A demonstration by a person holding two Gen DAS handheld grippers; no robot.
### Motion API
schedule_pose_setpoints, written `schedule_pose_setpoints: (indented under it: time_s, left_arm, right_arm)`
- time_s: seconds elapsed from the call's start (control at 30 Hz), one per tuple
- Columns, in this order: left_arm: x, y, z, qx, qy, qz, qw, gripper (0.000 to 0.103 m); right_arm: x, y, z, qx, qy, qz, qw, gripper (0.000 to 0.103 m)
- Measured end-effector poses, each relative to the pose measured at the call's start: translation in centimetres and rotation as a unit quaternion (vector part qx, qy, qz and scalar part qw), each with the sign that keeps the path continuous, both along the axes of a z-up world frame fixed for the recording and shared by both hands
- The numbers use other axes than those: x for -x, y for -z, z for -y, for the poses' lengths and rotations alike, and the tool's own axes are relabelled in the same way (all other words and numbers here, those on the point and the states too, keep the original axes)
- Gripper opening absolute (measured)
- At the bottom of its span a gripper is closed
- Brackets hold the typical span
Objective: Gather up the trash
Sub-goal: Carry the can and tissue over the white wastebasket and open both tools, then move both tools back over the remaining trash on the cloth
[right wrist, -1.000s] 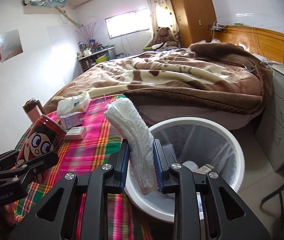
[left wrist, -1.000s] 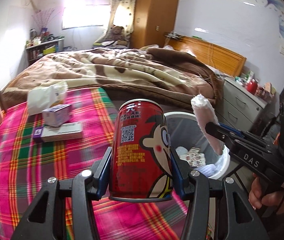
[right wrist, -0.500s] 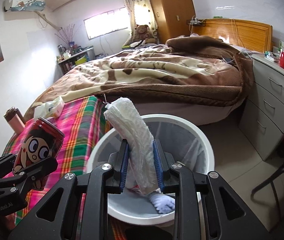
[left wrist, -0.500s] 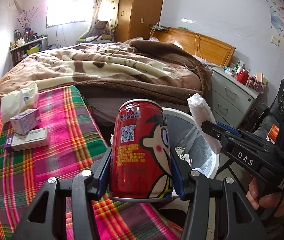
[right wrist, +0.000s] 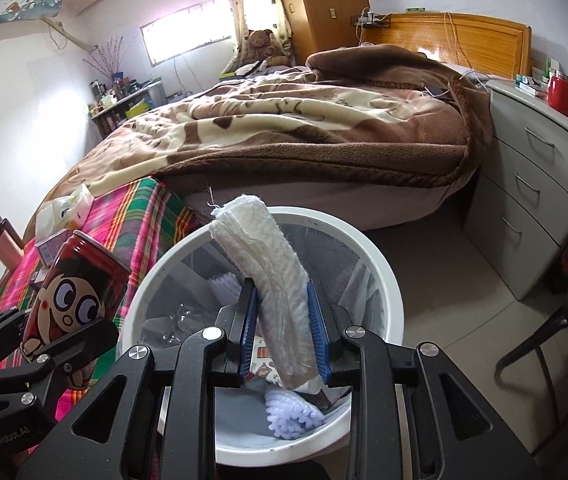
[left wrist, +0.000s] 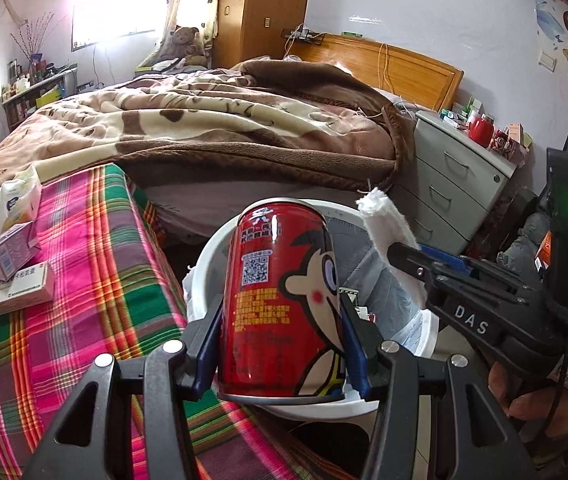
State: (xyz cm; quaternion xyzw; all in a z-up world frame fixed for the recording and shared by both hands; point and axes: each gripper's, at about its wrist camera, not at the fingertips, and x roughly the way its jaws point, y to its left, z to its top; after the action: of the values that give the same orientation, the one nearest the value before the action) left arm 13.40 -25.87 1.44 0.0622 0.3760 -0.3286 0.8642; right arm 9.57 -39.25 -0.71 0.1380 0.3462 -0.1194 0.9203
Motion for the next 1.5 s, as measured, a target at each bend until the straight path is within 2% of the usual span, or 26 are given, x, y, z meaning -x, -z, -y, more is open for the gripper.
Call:
schedule_pose_setpoints:
  time_s: [0.2,0.37,0.43,0.53,0.67,0.93,1.33,1.5]
  left_arm:
    - [-0.2,0.2,0.9,-0.004,0.006,-0.002,1.0000,0.055]
    - [-0.1,0.0,1.4,-0.001,0.014,0.001,0.9999,0.065]
    - [0.0,0.0,1.3,0.000,0.015,0.002,0.9999,0.070]
    - [0.0,-0.2,1.1,0.001,0.015,0.000,0.9999,0.071]
    - [0.1,-0.3,0.4,0.004,0.008,0.001,1.0000,0.071]
    - [0.3,-0.9,-1.8,0.013,-0.013,0.007,0.9998,0.072]
    - [-0.5,-1.3,-7.0,0.022,-0.062,0.014,0.9978,0.074]
    - [-1.4,-1.0,-9.9,0.022,-0.092,0.014,0.9954,0.075]
  right_arm:
    - [0.0,0.4,0.7,-0.002,0.006,-0.007,1.000,0.028]
    - [0.0,0.7,1.1,-0.003,0.013,-0.019,1.000,0.030]
    - [0.0,0.7,1.1,-0.002,0.014,-0.019,1.000,0.034]
    - [0.2,0.5,1.0,-0.005,0.013,-0.015,1.000,0.043]
    - [0.3,0.2,0.9,-0.006,0.014,-0.010,1.000,0.044]
    - [0.1,-0.3,-0.2,-0.006,0.004,0.001,1.000,0.044]
    - [-1.1,-1.0,-3.8,-0.011,-0.044,0.023,0.999,0.045]
    - [-2.2,-0.8,-6.0,-0.009,-0.074,0.021,0.997,0.052]
